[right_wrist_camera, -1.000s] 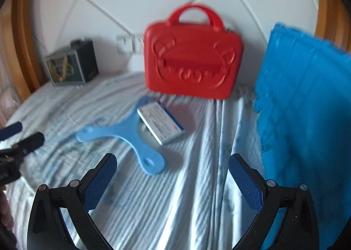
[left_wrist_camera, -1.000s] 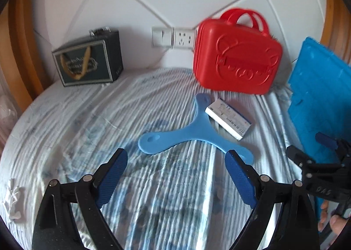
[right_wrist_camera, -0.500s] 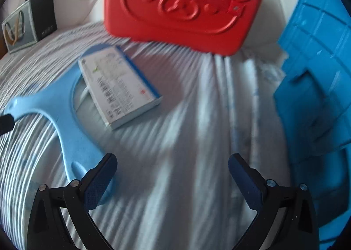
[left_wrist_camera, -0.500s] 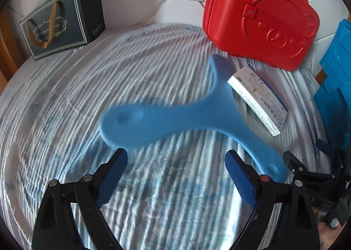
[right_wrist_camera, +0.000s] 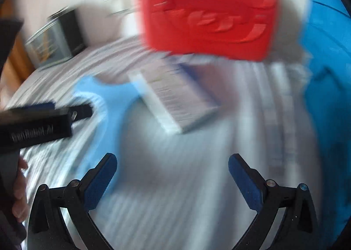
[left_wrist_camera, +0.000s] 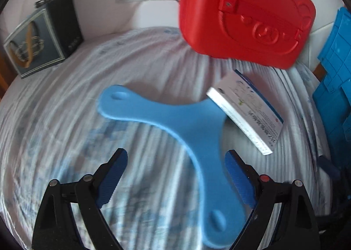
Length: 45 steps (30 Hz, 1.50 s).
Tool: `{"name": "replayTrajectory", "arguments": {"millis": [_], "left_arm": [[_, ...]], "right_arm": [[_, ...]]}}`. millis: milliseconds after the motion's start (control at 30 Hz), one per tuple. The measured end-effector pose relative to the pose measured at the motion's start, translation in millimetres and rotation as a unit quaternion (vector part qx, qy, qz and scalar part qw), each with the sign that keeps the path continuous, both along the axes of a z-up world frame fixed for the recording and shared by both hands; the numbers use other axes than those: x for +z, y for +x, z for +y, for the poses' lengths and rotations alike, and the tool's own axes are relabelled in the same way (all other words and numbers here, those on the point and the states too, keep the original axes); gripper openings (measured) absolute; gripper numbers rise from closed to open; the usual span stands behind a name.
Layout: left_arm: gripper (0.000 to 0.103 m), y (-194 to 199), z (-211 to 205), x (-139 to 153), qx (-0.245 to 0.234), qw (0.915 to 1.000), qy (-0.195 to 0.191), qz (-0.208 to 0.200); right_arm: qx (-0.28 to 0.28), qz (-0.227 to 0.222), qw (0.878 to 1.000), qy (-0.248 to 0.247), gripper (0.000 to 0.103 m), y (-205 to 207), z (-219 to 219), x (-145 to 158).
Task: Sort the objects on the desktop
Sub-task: 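Grasp the blue Y-shaped piece with the left gripper while the right grasps the paracetamol box, then lift the blue piece and paracetamol box and carry them toward the crate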
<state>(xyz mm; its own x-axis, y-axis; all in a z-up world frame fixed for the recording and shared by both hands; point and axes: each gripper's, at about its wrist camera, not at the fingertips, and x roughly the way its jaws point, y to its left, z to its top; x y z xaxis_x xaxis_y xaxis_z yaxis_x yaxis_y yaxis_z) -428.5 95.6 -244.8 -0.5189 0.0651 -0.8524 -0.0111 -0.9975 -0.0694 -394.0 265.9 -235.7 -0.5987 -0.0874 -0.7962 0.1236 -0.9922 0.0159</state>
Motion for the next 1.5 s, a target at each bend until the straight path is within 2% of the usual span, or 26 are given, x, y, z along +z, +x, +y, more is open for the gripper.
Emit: {"name": "replayTrajectory", "arguments": {"millis": [100,167,233,300,400,467,600,700,767,833,900,933,1000,1067,1200,1300,1367,1400,1433,1500], "left_arm": [[0.091,-12,21,-16,-0.011,0.9998,-0.007,-0.017],[0.091,-18,29,-26,-0.014,0.9995,-0.008,-0.026],[0.092,-21,35,-30,-0.018,0.9992,-0.035,0.002],[0.093,-26,32,-32,-0.026,0.9992,-0.030,0.010],[0.093,-37,11,-31,-0.004,0.9991,-0.035,0.022],[0.093,-42,-4,-31,0.002,0.9995,-0.023,0.022],[0.092,-45,-11,-30,-0.017,0.9991,-0.029,0.028],[0.083,-44,-18,-28,-0.013,0.9984,-0.043,0.036],[0.080,-44,-24,-30,-0.011,0.9992,-0.022,0.030],[0.079,-47,-24,-30,-0.011,0.9992,-0.023,0.031],[0.074,-49,-24,-30,-0.013,0.9993,-0.023,0.026],[0.070,-47,-23,-29,-0.017,0.9993,-0.021,0.025],[0.057,-42,-20,-27,-0.023,0.9993,-0.022,0.021],[0.053,-36,-18,-25,-0.024,0.9992,-0.025,0.017],[0.054,-32,-22,-26,-0.021,0.9991,-0.024,0.027],[0.059,-37,-19,-26,-0.015,0.9989,-0.029,0.033],[0.058,-40,-20,-26,-0.012,0.9991,-0.023,0.033],[0.056,-40,-19,-25,-0.009,0.9992,-0.024,0.031],[0.056,-39,-18,-24,-0.006,0.9992,-0.024,0.030],[0.053,-31,-20,-18,0.001,0.9991,-0.024,0.035]], "right_arm": [[-0.037,0.007,0.999,0.005,0.103,-13,30,5],[-0.037,0.008,0.999,0.001,0.103,-18,39,5],[-0.030,0.009,0.999,-0.003,0.103,-26,42,4],[-0.014,0.012,1.000,-0.005,0.103,-36,40,3],[0.030,0.003,1.000,-0.010,0.103,-52,27,1],[0.051,-0.001,0.999,-0.009,0.103,-59,15,-2],[0.080,-0.014,0.997,-0.014,0.103,-81,-2,-12],[0.100,-0.030,0.994,-0.011,0.103,-97,-13,-22],[0.115,-0.036,0.993,-0.006,0.103,-99,-18,-26],[0.129,-0.039,0.991,-0.011,0.103,-102,-23,-29],[0.113,-0.043,0.993,-0.017,0.103,-105,-20,-32],[0.106,-0.047,0.993,-0.014,0.094,-104,-20,-32],[0.086,-0.048,0.995,0.010,0.083,-96,-20,-29],[0.061,-0.057,0.996,0.005,0.081,-85,-13,-26],[0.059,-0.063,0.996,-0.004,0.082,-63,-10,-24],[0.064,-0.056,0.996,0.006,0.097,-66,-17,-25],[0.066,-0.043,0.997,0.014,0.097,-70,-21,-23],[0.069,-0.044,0.997,0.013,0.093,-73,-24,-24],[0.066,-0.047,0.997,0.016,0.080,-75,-25,-24],[0.062,-0.044,0.997,0.023,0.078,-73,-28,-22]]}}
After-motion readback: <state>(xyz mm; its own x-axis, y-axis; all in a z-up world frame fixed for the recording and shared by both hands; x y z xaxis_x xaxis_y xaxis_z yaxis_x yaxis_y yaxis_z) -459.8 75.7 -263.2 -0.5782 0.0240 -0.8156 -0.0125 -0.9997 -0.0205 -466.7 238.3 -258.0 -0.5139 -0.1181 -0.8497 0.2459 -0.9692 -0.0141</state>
